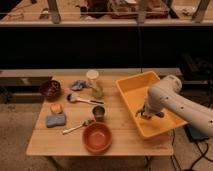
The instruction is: Place pepper in paper cup
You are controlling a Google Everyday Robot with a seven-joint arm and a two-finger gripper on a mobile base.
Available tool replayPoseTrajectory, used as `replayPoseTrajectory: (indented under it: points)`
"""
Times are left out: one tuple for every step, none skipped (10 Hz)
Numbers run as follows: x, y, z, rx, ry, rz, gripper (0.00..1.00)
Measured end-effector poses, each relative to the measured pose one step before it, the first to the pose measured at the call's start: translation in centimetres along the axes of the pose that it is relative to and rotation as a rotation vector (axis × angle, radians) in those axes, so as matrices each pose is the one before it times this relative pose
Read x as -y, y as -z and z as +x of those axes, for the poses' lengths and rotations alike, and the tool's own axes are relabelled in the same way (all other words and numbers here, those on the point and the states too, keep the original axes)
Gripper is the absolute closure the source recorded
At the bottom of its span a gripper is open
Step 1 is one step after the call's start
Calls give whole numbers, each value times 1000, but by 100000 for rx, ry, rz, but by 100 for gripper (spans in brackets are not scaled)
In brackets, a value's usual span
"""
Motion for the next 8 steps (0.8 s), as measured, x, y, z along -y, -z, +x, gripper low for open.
replayPoseTrajectory:
  points:
    - [-489,437,739,7165,1822,-1754,100]
    - [-666,-15,715,5501,1780,-1038,100]
    - [-1110,-49,1449,2118,2448,-1210,100]
    - [-1243,229,1537,-423,3151,-912,100]
    - [-1305,575,1666,-1456,2922,-1796,100]
    - [-1083,785,1264,-1350,1558,-1798,100]
    - [-2213,1517,1657,-3180,1432,-3460,100]
    - [-1641,890,534,-2101,263,-2150,100]
